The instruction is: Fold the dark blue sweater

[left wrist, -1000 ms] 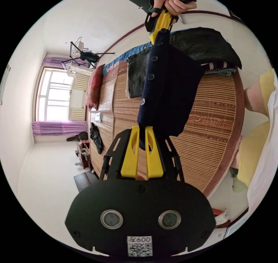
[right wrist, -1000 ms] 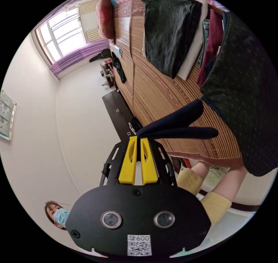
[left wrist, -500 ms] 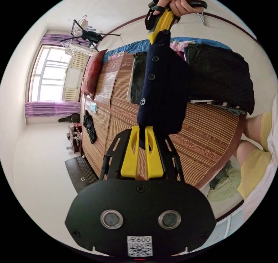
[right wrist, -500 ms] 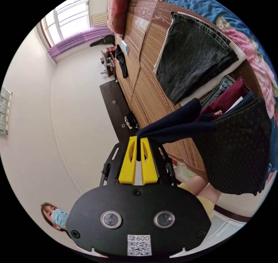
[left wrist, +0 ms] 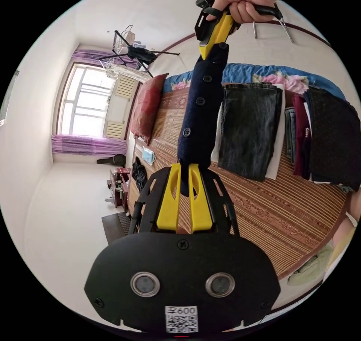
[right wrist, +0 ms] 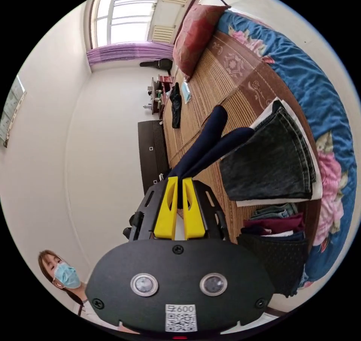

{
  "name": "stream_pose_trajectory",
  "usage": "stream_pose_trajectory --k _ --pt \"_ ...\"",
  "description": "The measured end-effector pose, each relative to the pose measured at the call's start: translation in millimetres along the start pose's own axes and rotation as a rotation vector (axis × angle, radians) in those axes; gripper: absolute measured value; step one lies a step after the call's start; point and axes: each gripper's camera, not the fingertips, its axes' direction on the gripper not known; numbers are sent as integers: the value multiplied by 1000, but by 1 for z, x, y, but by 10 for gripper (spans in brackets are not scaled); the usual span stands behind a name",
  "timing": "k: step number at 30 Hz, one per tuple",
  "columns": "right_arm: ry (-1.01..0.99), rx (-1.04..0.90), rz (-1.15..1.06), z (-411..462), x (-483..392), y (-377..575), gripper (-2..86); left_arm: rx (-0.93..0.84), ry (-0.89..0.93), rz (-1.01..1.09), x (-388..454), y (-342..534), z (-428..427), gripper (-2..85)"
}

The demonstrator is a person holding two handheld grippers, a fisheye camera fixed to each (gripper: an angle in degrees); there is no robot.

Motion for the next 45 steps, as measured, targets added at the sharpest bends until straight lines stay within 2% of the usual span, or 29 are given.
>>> stream_pose_trajectory --k 3,7,8,10,15,20,25,29,34,37,41,43,45 --pt "89 -46 41 17 60 -8 -9 -5 -1 2 60 -14 39 27" --pt "207 -76 155 46 166 7 -9 -36 -50 201 189 -24 81 27" --pt "213 -75 193 53 189 15 -9 -51 -4 237 221 -26 92 27" --pt "170 -27 231 54 211 26 -9 -73 -41 252 253 -29 101 27" --pt "87 15 261 46 217 37 -9 -40 -48 230 229 -28 88 25" --pt "188 -47 133 48 171 33 -9 -9 -80 205 200 -23 62 23" --pt "271 -95 104 62 162 35 -9 5 -79 215 206 -15 55 20" --pt "366 -72 164 84 178 53 -8 -124 47 179 233 -5 97 17" --pt "573 15 107 77 163 80 -5 -244 158 12 230 65 121 10" --pt "685 163 -57 75 118 92 -7 -259 168 -132 207 106 125 7" --pt "589 161 -305 135 68 69 -8 -178 255 -441 146 129 148 4" --pt "570 124 -372 172 56 55 -8 -48 323 -602 116 123 168 3" --pt "595 80 -416 209 48 43 -9 78 371 -673 102 112 192 2"
